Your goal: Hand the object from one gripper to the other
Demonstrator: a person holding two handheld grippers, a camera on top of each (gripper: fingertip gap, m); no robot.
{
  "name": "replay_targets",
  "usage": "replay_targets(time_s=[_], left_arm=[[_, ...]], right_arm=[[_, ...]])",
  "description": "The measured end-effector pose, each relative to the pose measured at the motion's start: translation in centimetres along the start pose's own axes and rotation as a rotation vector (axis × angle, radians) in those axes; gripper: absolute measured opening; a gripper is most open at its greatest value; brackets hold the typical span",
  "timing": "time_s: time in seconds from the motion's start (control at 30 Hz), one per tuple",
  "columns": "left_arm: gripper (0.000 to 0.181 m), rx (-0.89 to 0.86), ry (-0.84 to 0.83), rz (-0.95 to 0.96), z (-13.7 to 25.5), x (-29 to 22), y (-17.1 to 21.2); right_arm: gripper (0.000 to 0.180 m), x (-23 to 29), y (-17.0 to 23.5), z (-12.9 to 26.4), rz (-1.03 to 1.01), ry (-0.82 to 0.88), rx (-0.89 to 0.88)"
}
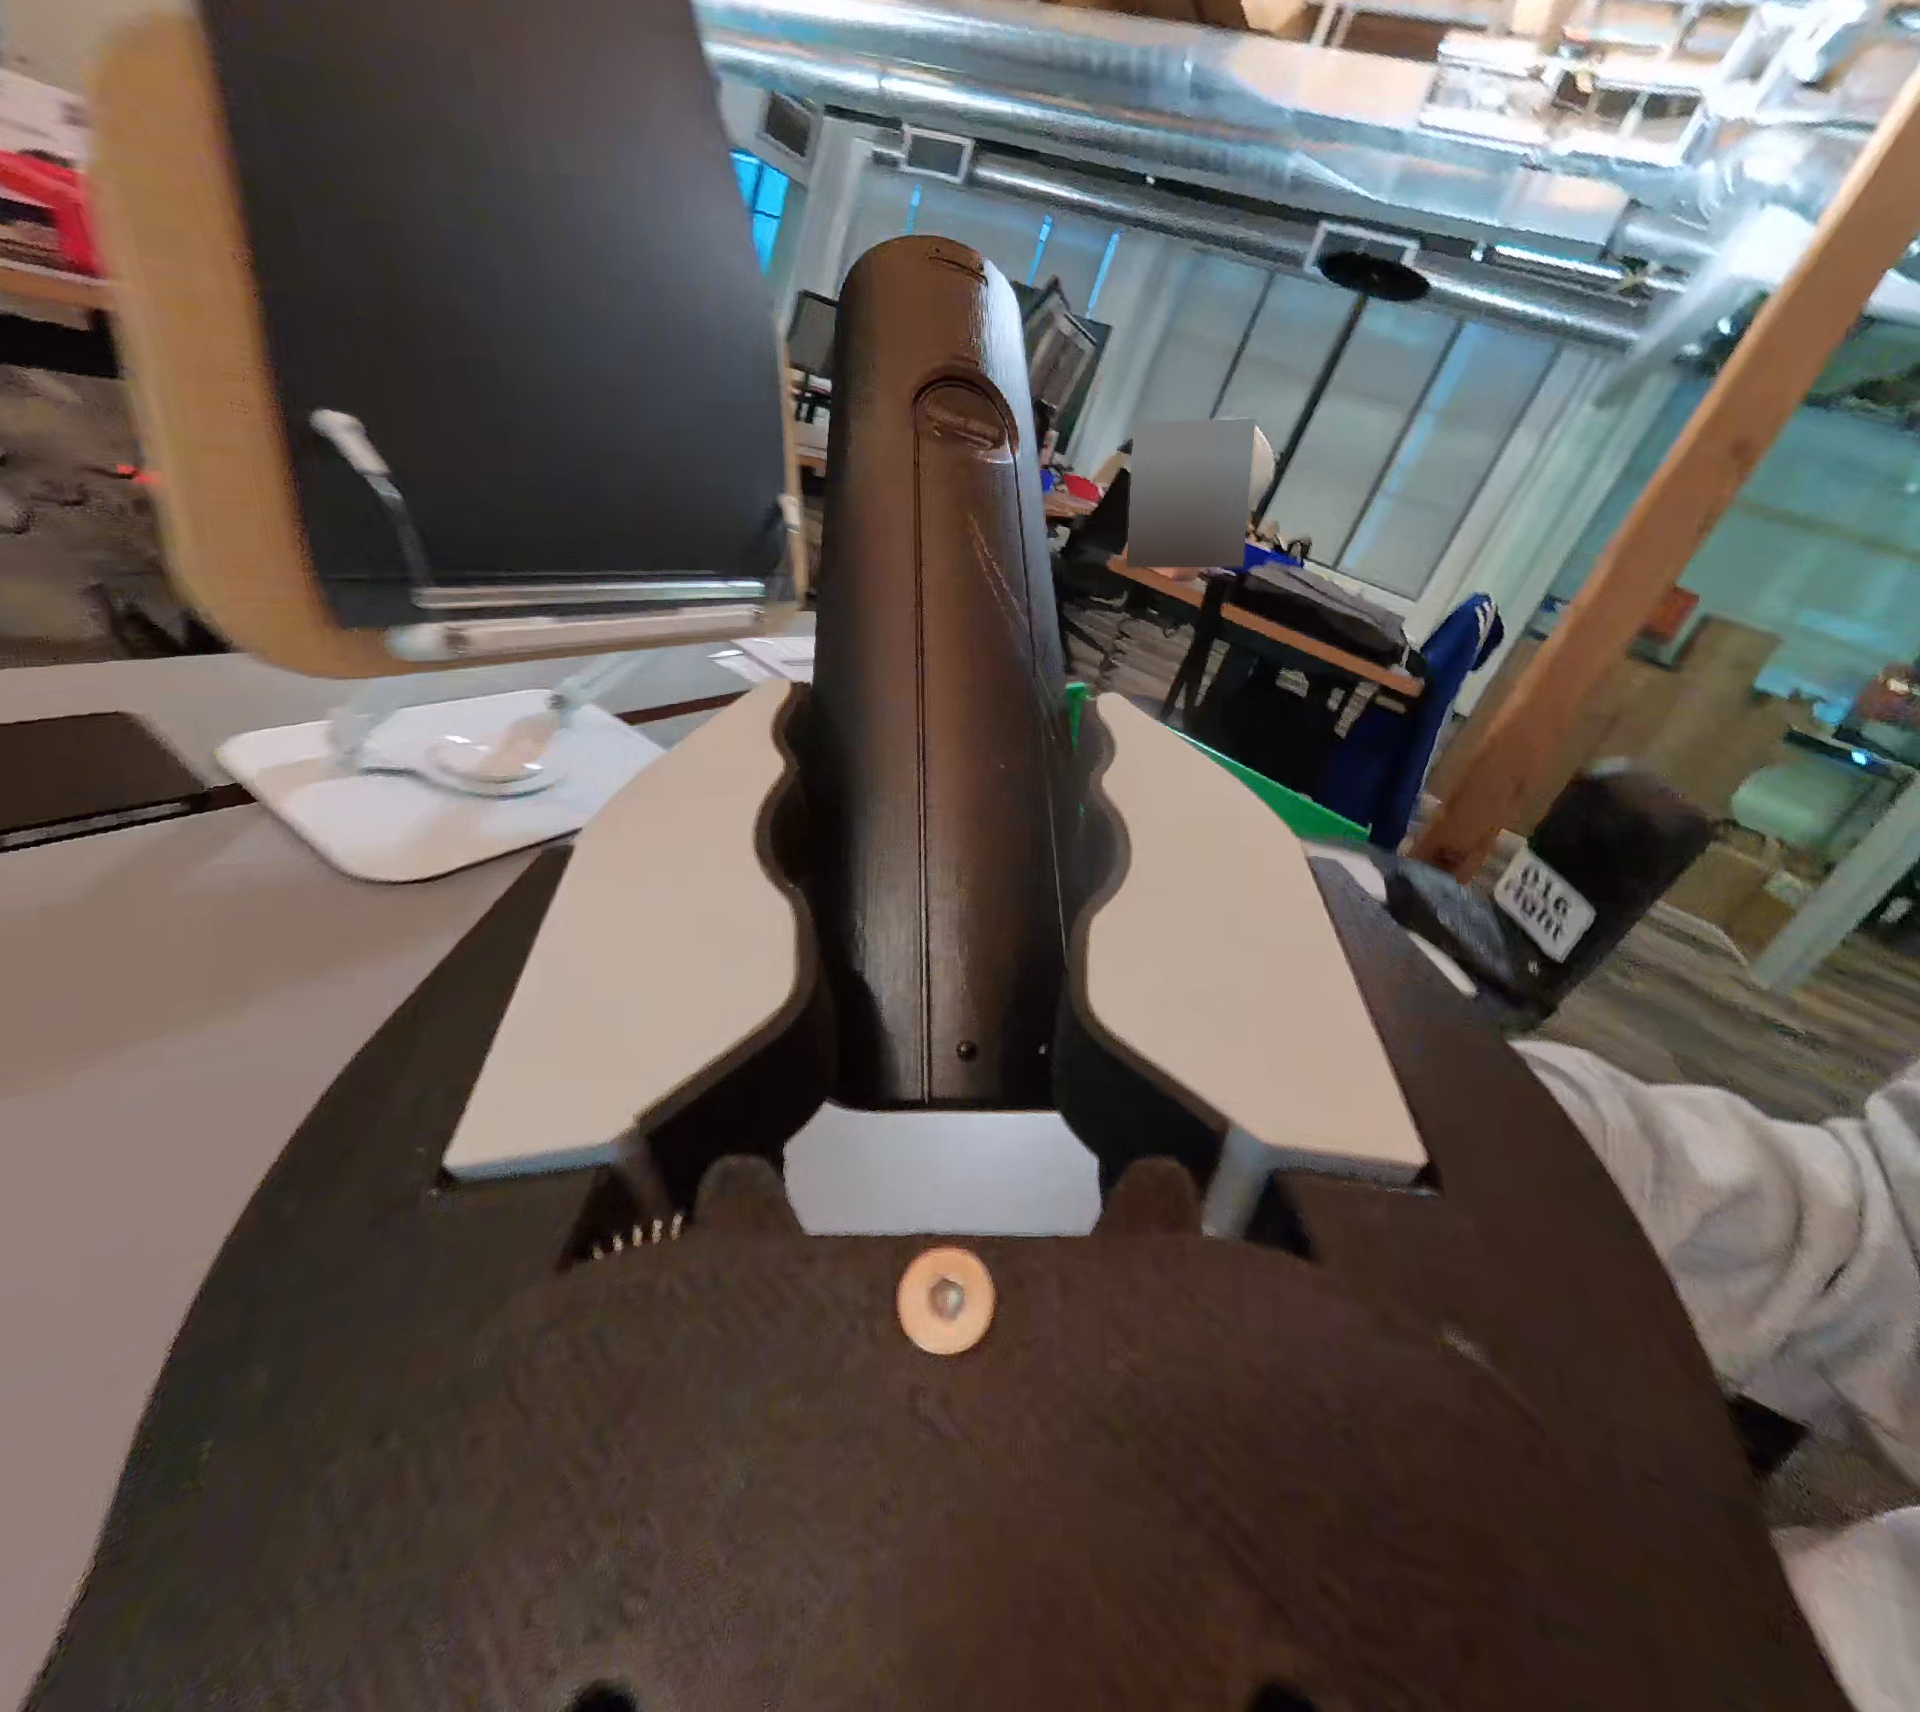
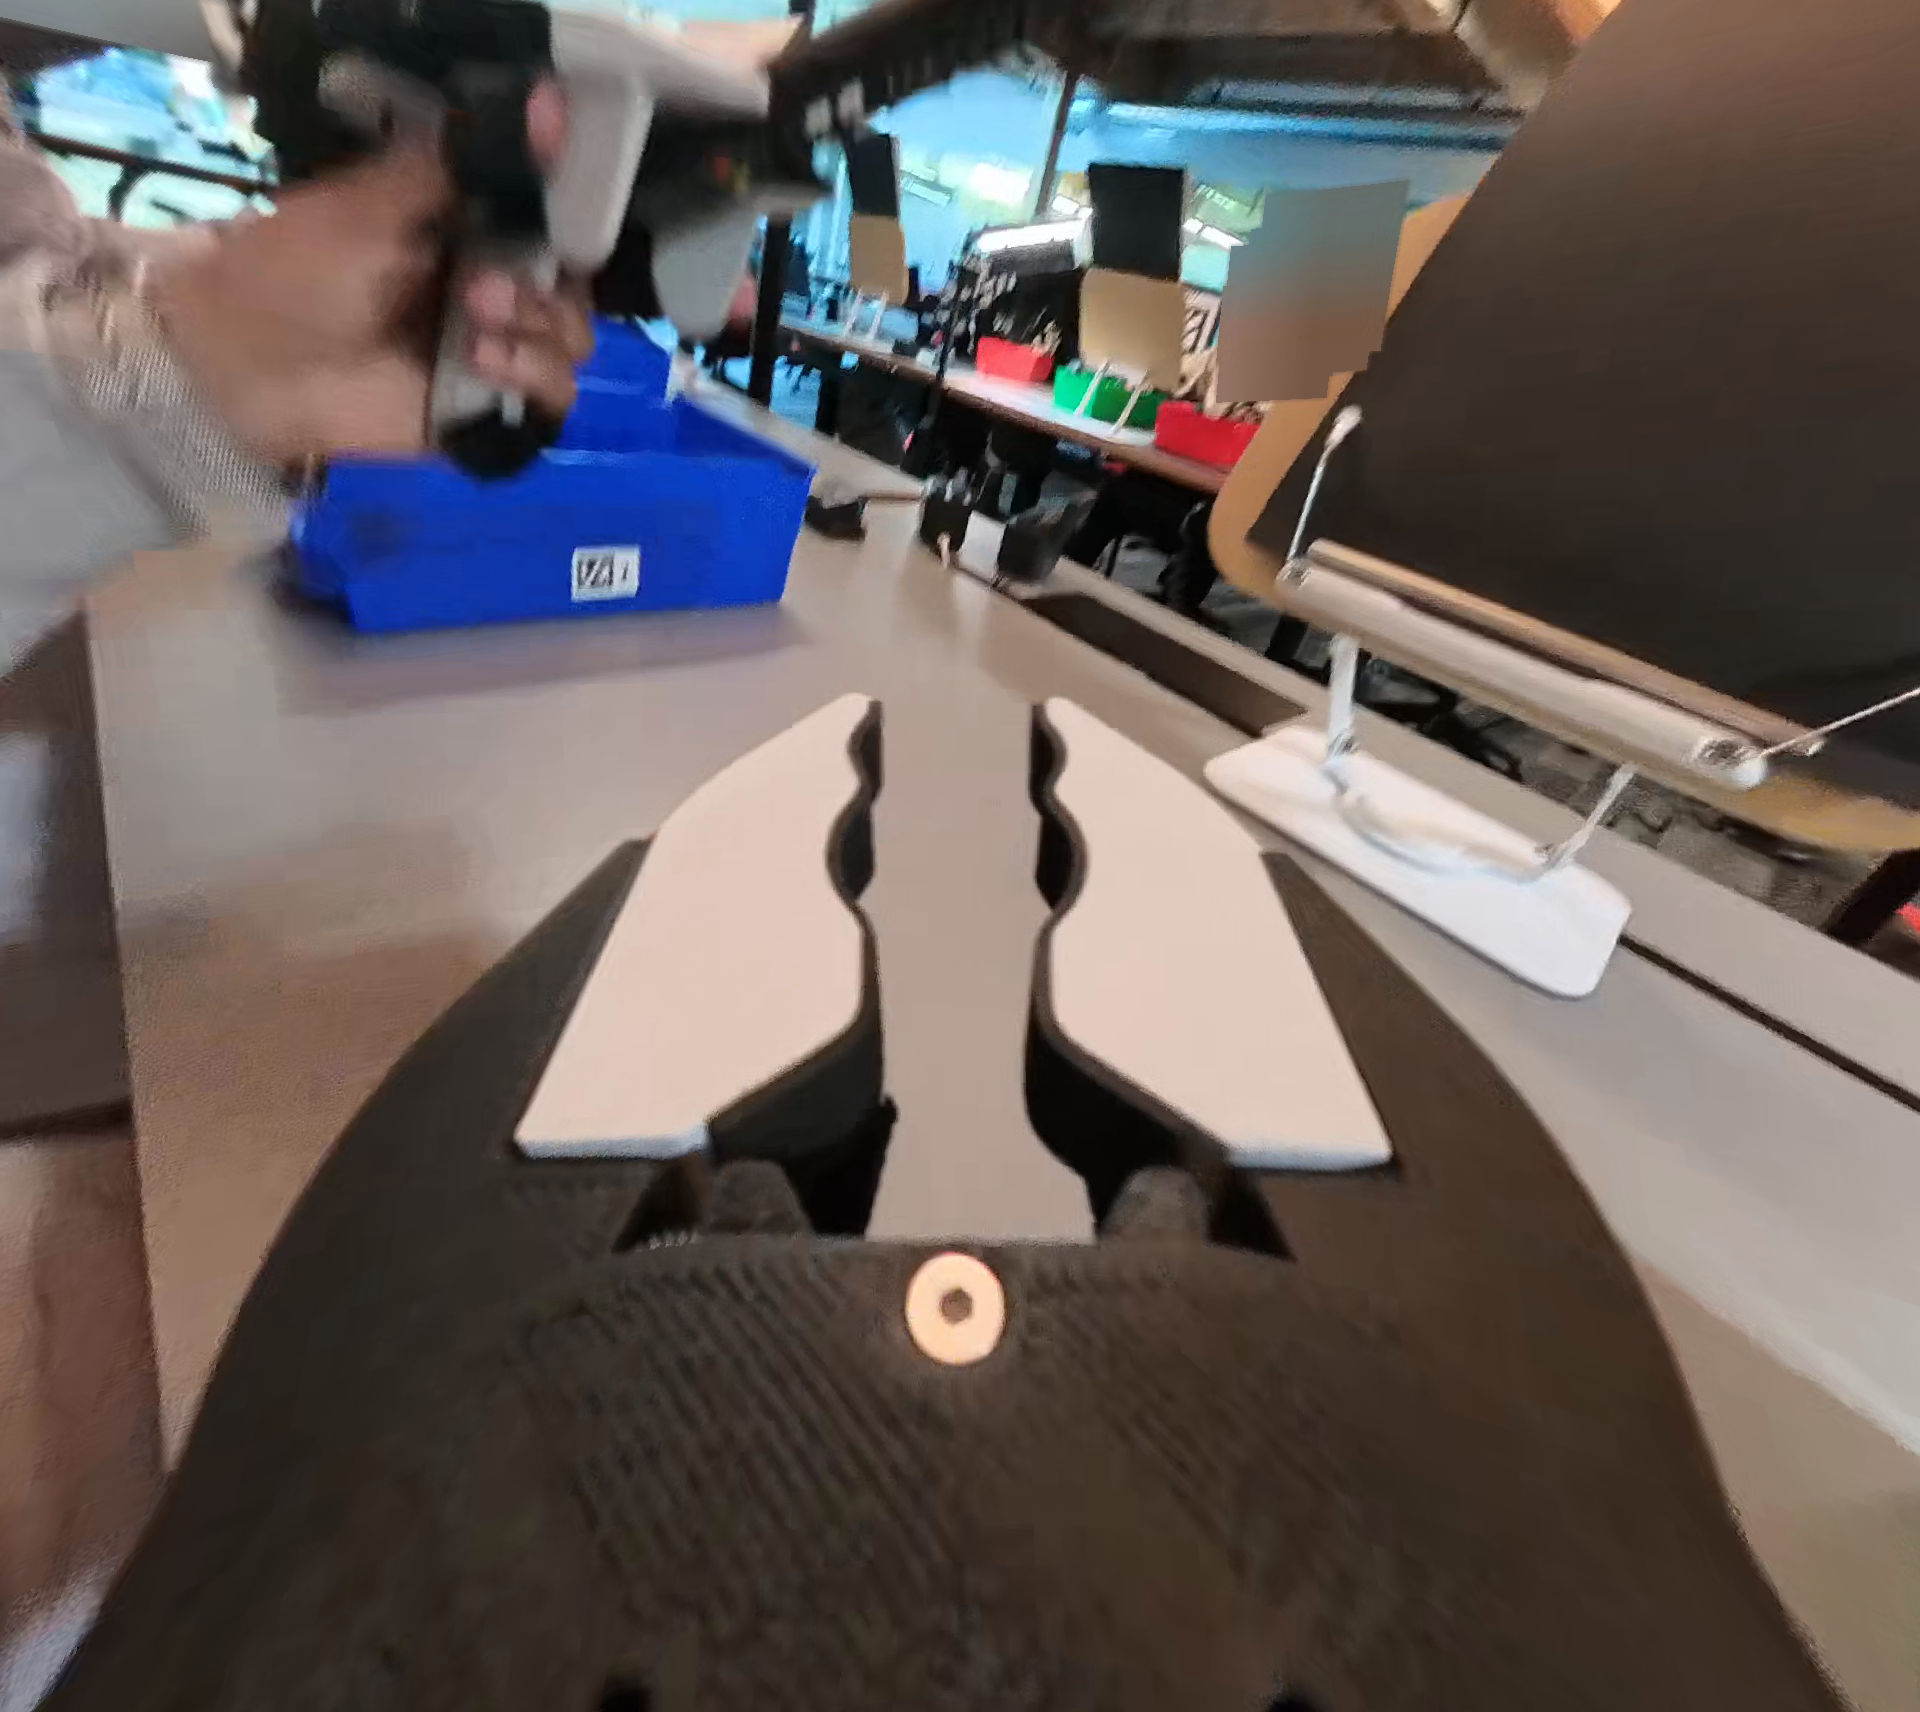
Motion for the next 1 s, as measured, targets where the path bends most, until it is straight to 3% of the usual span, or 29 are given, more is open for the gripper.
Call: replay_targets(time_s=[0.03, 0.13, 0.2, 0.3, 0.4, 0.5, 0.6, 0.8, 0.9, 1.0], left_arm=[[0.050, 0.004, 0.011, -0.019, -1.6, -1.1, 1.0], [0.050, -0.044, -0.032, -0.114, -5.2, -4.3, 4.7], [0.050, -0.034, -0.071, -0.183, -7.0, -6.4, 7.2], [0.050, 0.031, -0.084, -0.244, -8.9, -8.5, 9.9], [0.050, 0.071, -0.089, -0.326, -9.9, -9.5, 11.4], [0.050, 0.105, -0.116, -0.381, -10.5, -9.0, 12.7], [0.050, 0.154, -0.047, -0.310, -10.6, -8.2, 13.7], [0.095, 0.211, 0.157, -0.010, -11.2, -5.2, 14.6], [0.095, 0.316, 0.384, 0.157, -11.8, -4.5, 15.7], [0.080, 0.452, 0.602, 0.243, -12.3, -5.1, 17.0]], right_arm=[[0.037, -0.5, -1.1, -0.3, -0.021, 0.019, -0.019], [0.075, -3.2, -3.8, -1.5, -0.213, 0.133, -0.086], [0.080, -4.7, -4.5, -2.0, -0.400, 0.069, -0.154], [0.069, -5.6, -3.8, -2.3, -0.608, -0.107, -0.150], [0.035, -5.6, -2.7, -1.6, -0.702, -0.249, -0.150], [0.029, -5.7, -1.6, -1.3, -0.743, -0.319, -0.126], [0.027, -5.6, -0.6, -1.3, -0.702, -0.346, -0.117], [0.026, -5.8, 0.8, -1.3, -0.596, -0.498, -0.118], [0.026, -5.9, 0.5, -1.0, -0.548, -0.563, -0.130], [0.026, -5.5, 0.2, -0.9, -0.486, -0.610, -0.116]])
Point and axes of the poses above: each gripper's, where its closed fingertips meet, z back along the fingers, y out of its underside, x = y × z across the jaws, the point moved 9 cm from there along z, back along the fingers, and after that the axes turned 12 degrees about x, right-handed, at the moved point
